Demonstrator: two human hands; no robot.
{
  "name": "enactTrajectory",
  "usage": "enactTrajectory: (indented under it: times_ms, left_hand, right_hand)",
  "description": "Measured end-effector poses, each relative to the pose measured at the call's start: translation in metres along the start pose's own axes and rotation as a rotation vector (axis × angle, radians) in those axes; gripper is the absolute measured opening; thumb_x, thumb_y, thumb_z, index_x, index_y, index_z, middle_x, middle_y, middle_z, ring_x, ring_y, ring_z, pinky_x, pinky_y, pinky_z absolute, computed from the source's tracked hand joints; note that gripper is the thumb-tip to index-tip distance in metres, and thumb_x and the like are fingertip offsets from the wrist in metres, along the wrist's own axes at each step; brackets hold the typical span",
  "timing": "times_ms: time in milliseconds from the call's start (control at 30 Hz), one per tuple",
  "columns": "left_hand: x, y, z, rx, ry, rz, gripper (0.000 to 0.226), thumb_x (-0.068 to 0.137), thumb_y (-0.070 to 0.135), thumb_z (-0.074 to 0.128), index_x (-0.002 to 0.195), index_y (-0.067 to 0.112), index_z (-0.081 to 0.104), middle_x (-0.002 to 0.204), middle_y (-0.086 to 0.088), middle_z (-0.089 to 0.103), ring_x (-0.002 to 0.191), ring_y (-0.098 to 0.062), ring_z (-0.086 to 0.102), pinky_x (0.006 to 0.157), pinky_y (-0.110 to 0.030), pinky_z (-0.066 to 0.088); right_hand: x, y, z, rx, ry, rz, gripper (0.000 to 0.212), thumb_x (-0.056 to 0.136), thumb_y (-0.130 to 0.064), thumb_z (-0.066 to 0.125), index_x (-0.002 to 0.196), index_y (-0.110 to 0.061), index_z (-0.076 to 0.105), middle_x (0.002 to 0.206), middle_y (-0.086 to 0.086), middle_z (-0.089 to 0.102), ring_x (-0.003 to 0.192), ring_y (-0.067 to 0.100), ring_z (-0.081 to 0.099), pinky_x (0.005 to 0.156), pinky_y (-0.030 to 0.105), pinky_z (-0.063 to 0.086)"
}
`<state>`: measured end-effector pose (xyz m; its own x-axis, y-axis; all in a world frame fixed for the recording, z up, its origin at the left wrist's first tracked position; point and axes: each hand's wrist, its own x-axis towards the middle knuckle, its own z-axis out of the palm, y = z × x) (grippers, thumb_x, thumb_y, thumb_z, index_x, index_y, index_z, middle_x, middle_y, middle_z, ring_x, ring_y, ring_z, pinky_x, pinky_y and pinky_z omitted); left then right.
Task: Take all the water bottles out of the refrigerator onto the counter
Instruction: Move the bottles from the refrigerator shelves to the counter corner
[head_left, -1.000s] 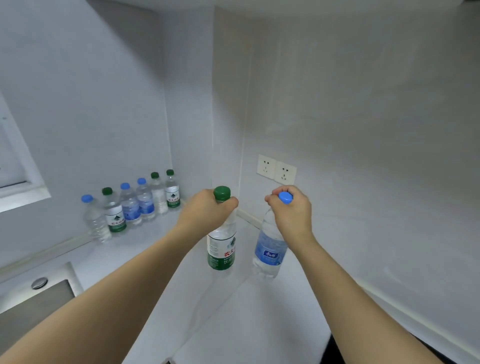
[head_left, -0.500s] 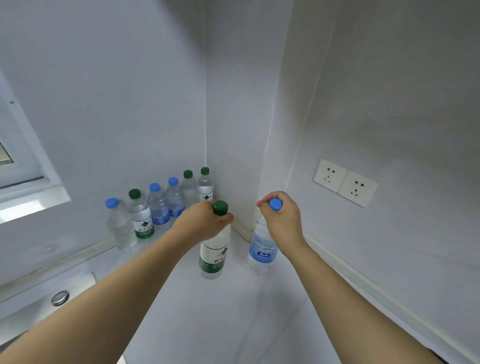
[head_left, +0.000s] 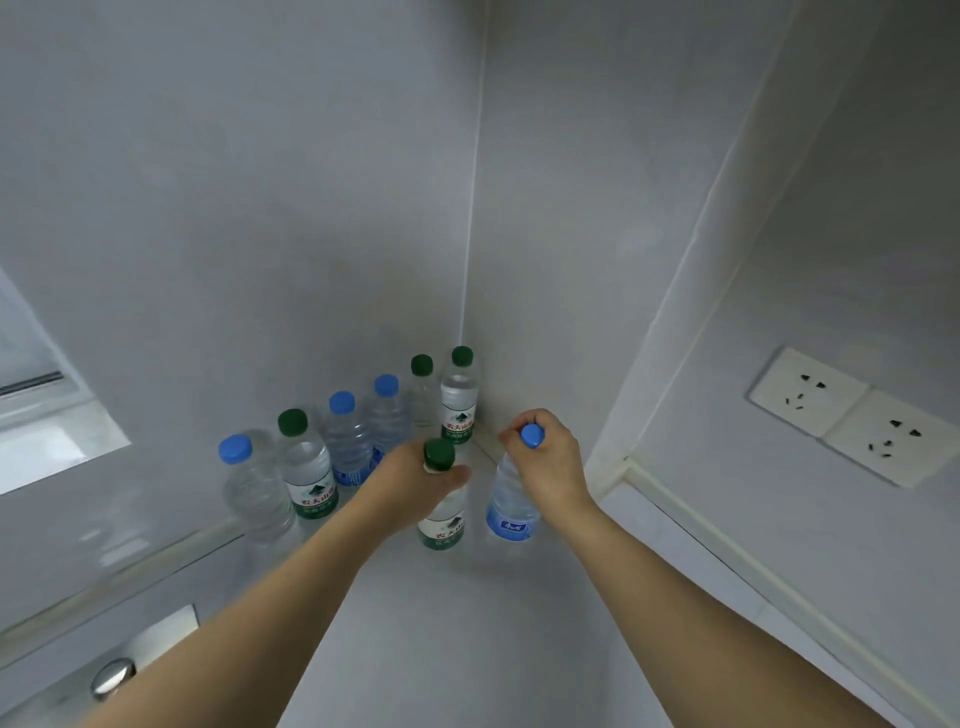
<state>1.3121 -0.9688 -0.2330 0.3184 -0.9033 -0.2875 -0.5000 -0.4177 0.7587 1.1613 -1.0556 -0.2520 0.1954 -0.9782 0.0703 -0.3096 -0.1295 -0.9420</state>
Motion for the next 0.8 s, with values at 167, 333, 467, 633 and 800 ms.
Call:
enactTrajectory:
  times_ms: [167, 333, 467, 633, 800]
  left_hand:
    - [0.045, -0.012, 0.002, -0.076, 0.017, 0.014, 0.015, 0.089, 0.032, 0.067, 0.081, 0.021, 0.059, 0.080, 0.001, 0.065, 0.076, -0.015, 0.058, 0.068, -0.026, 0.044]
    - [0.083, -0.016, 0.007, -0.139, 0.084, 0.052, 0.019, 0.091, 0.032, 0.065, 0.076, 0.022, 0.058, 0.073, 0.004, 0.062, 0.072, -0.012, 0.057, 0.063, -0.028, 0.044]
    - [0.108, -0.027, 0.017, -0.110, 0.135, 0.028, 0.021, 0.093, 0.039, 0.061, 0.092, 0.018, 0.062, 0.086, -0.001, 0.067, 0.084, -0.019, 0.063, 0.075, -0.035, 0.051]
    - [0.125, -0.039, 0.030, -0.079, 0.173, 0.087, 0.015, 0.092, 0.036, 0.061, 0.102, 0.027, 0.055, 0.096, 0.008, 0.064, 0.090, -0.014, 0.061, 0.077, -0.030, 0.050]
    - [0.127, -0.072, 0.052, -0.183, 0.157, 0.076, 0.044, 0.087, 0.034, 0.067, 0.125, 0.037, 0.045, 0.110, 0.015, 0.063, 0.100, -0.007, 0.062, 0.088, -0.038, 0.054]
  right_hand:
    - [0.045, 0.017, 0.029, -0.028, -0.012, 0.007, 0.002, 0.085, -0.009, 0.066, 0.084, -0.010, 0.065, 0.080, -0.002, 0.065, 0.072, 0.010, 0.057, 0.062, 0.009, 0.044]
    - [0.090, 0.024, 0.055, -0.028, -0.019, -0.042, 0.009, 0.086, -0.004, 0.065, 0.084, -0.012, 0.063, 0.079, -0.003, 0.064, 0.071, 0.007, 0.057, 0.061, 0.008, 0.045]
    - [0.113, 0.032, 0.069, -0.018, -0.033, -0.032, 0.011, 0.088, -0.008, 0.066, 0.083, -0.016, 0.061, 0.079, -0.005, 0.062, 0.069, 0.006, 0.055, 0.059, 0.009, 0.045]
    - [0.124, 0.032, 0.074, -0.319, -0.195, -0.064, 0.017, 0.095, -0.028, 0.059, 0.096, -0.016, 0.048, 0.081, -0.002, 0.055, 0.073, 0.015, 0.053, 0.062, 0.022, 0.041]
    - [0.135, 0.020, 0.059, -0.596, -0.307, 0.023, 0.041, 0.098, -0.047, 0.042, 0.113, -0.009, 0.046, 0.098, 0.012, 0.061, 0.086, 0.027, 0.059, 0.068, 0.032, 0.044]
